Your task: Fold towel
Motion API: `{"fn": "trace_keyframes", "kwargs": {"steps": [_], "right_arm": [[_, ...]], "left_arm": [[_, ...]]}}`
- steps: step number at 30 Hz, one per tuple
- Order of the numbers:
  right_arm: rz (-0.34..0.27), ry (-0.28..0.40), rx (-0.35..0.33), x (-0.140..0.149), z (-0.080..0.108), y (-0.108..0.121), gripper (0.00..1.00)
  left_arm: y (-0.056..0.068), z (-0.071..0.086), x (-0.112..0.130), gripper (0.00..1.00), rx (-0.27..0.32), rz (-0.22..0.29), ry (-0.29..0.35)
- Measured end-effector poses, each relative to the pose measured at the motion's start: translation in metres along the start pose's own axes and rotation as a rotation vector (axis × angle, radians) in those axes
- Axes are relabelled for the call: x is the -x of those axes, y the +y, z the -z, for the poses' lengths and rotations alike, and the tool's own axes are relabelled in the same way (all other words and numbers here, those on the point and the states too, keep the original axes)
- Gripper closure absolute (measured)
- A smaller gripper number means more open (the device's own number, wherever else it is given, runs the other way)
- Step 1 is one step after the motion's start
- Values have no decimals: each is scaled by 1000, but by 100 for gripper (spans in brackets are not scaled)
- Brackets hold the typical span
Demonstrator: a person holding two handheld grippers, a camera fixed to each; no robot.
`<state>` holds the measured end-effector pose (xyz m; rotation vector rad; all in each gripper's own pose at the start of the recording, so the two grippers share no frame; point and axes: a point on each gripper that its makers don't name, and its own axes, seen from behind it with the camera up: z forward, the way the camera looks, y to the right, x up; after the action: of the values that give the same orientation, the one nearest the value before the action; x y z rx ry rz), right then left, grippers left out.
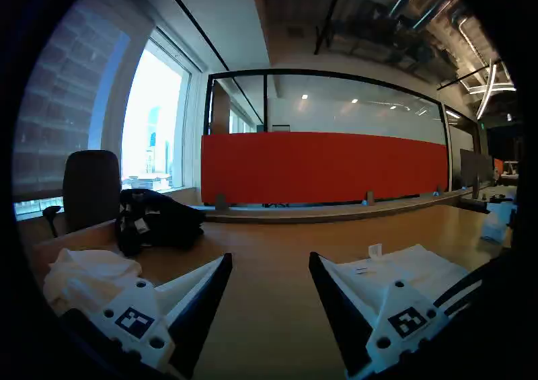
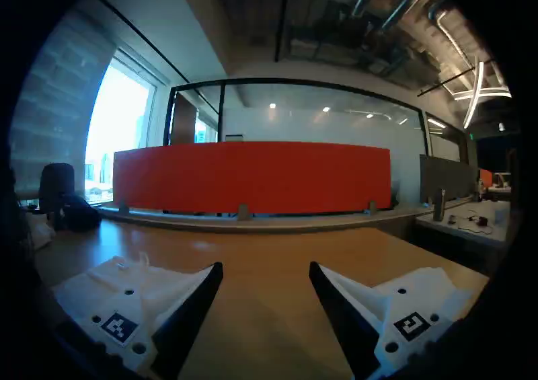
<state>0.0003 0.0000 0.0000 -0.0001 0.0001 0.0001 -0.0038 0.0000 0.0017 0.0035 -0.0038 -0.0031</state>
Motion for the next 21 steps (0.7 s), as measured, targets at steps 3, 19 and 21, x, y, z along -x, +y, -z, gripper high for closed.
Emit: {"fn": "trace_keyframes", "kwargs": {"steps": [3, 19, 21], "right_arm": [[-12, 7, 5, -28, 3, -1, 0], [14, -6, 3, -149, 16, -10, 0], [19, -6, 2, -166, 19, -13, 1]], "left_arm": [[-2, 0, -10, 16, -7, 14, 7], [-6, 7, -121, 16, -15, 14, -10], [-7, 10, -133, 16, -15, 16, -18]]}}
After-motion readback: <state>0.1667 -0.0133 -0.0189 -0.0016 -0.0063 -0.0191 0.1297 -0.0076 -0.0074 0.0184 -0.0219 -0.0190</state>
